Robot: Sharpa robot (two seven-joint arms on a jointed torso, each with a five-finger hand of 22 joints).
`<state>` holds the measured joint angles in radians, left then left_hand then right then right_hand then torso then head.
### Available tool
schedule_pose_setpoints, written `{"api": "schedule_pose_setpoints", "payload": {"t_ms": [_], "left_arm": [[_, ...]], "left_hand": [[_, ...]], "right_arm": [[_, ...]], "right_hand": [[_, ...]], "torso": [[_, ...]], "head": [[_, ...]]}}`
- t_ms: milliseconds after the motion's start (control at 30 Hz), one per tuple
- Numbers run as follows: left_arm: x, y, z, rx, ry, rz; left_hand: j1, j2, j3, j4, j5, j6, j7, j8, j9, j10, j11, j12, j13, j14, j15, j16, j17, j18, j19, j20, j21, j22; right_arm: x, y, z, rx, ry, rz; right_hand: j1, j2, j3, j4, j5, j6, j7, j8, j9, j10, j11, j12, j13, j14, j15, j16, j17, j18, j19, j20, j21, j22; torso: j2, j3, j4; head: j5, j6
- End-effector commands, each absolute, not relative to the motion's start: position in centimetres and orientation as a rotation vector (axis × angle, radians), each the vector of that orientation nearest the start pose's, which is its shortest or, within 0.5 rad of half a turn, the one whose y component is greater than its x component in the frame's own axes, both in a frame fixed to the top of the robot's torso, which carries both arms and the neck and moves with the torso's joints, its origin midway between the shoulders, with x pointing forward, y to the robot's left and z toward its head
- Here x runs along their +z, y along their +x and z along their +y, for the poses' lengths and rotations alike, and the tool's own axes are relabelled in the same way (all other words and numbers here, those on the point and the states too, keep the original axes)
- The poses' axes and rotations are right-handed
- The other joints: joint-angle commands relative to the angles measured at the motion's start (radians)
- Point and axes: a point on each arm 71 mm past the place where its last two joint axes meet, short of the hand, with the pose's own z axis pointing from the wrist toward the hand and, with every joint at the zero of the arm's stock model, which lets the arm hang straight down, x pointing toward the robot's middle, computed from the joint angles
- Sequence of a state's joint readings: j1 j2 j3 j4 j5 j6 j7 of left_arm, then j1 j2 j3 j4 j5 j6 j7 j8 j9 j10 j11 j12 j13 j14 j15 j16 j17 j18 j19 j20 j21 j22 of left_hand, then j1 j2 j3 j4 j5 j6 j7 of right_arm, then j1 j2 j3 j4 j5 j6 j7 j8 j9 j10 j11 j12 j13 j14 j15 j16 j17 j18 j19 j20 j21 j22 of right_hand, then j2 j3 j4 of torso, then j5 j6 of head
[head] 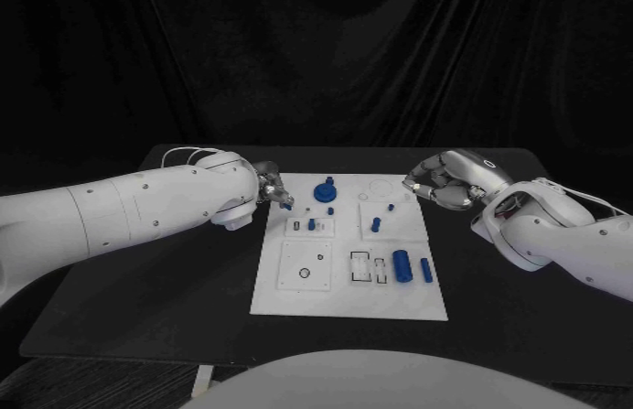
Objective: Assemble the parts on the task board
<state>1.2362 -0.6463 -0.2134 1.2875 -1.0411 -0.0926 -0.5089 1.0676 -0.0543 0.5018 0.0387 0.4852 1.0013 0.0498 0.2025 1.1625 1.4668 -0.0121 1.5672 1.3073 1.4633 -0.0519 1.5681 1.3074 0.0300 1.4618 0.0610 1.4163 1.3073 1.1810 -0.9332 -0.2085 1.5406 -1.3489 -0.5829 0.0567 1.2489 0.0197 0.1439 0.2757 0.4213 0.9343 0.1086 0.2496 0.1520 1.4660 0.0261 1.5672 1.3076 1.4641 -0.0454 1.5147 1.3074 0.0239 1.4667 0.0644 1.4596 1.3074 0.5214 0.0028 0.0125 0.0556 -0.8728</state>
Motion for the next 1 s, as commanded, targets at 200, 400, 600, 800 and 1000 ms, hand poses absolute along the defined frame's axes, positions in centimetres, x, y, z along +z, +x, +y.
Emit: {"api": "schedule_pose_setpoints", "payload": {"t_ms": [200, 400, 600, 800, 1000], "left_arm": [[-27.7, 50.1, 19.7, -0.293, -0.302, 2.184], [-28.1, 49.9, 19.6, -0.293, -0.289, 2.206], [-28.4, 49.7, 19.5, -0.298, -0.284, 2.215], [-28.7, 49.5, 19.3, -0.303, -0.281, 2.221], [-28.9, 49.3, 19.3, -0.304, -0.273, 2.235]], "left_hand": [[-0.014, -0.001, 0.000, 0.010, -0.003, 0.004, -0.003, 0.004, 0.001, 0.104, -0.006, 0.004, 0.263, 0.107, -0.008, 0.003, 0.263, 0.012, 0.000, -0.006, 0.001, 0.208], [-0.021, 0.001, -0.001, 0.016, -0.010, 0.005, -0.003, 0.004, 0.000, 0.104, -0.006, 0.004, 0.263, 0.107, -0.008, 0.003, 0.263, 0.012, 0.000, -0.007, -0.001, 0.208], [-0.024, 0.001, -0.002, 0.019, -0.014, 0.006, -0.003, 0.004, 0.000, 0.104, -0.007, 0.004, 0.263, 0.107, -0.008, 0.003, 0.263, 0.012, 0.001, -0.007, 0.000, 0.208], [-0.024, 0.001, -0.002, 0.019, -0.015, 0.006, -0.003, 0.004, 0.000, 0.104, -0.007, 0.004, 0.263, 0.107, -0.008, 0.003, 0.263, 0.012, 0.000, -0.007, 0.000, 0.208], [-0.024, 0.002, -0.002, 0.019, -0.015, 0.006, -0.004, 0.004, 0.000, 0.104, -0.007, 0.004, 0.263, 0.107, -0.008, 0.003, 0.263, 0.012, 0.000, -0.007, -0.001, 0.207]], "right_arm": [[-23.4, 45.0, -24.2, 0.699, -0.061, 1.592], [-23.4, 45.0, -24.1, 0.700, -0.060, 1.592], [-23.4, 44.9, -24.1, 0.702, -0.060, 1.590], [-23.4, 44.9, -24.1, 0.702, -0.059, 1.589], [-23.4, 44.9, -24.1, 0.702, -0.059, 1.588]], "right_hand": [[0.011, 0.000, 0.005, -0.003, -0.003, -0.002, 0.002, -0.007, -0.001, 0.105, 0.004, 0.004, 0.263, 0.077, 0.005, -0.006, 0.112, 0.008, 0.051, 0.003, -0.004, 0.221], [0.014, -0.001, 0.007, -0.004, -0.003, -0.001, 0.002, -0.007, -0.001, 0.105, 0.004, 0.004, 0.263, 0.077, 0.005, -0.006, 0.112, 0.008, 0.051, 0.003, -0.005, 0.220], [0.017, -0.002, 0.008, -0.006, -0.001, -0.001, 0.002, -0.008, -0.001, 0.105, 0.004, 0.004, 0.263, 0.077, 0.005, -0.006, 0.111, 0.008, 0.051, 0.003, -0.005, 0.220], [0.018, -0.002, 0.008, -0.007, 0.000, -0.001, 0.002, -0.008, -0.001, 0.105, 0.004, 0.004, 0.263, 0.077, 0.005, -0.006, 0.111, 0.008, 0.051, 0.003, -0.005, 0.220], [0.018, -0.002, 0.008, -0.007, 0.000, -0.001, 0.002, -0.008, -0.001, 0.105, 0.004, 0.004, 0.263, 0.077, 0.005, -0.006, 0.111, 0.008, 0.051, 0.003, -0.005, 0.220]], "torso": [[0.001, -0.0006, -0.0009], [0.001, -0.0006, 0.0002], [0.002, -0.0009, 0.0000], [0.001, -0.0005, 0.0001], [0.000, -0.0002, -0.0006]], "head": [[0.004, 0.000], [0.007, 0.000], [0.009, 0.000], [0.006, 0.000], [0.006, 0.000]]}}
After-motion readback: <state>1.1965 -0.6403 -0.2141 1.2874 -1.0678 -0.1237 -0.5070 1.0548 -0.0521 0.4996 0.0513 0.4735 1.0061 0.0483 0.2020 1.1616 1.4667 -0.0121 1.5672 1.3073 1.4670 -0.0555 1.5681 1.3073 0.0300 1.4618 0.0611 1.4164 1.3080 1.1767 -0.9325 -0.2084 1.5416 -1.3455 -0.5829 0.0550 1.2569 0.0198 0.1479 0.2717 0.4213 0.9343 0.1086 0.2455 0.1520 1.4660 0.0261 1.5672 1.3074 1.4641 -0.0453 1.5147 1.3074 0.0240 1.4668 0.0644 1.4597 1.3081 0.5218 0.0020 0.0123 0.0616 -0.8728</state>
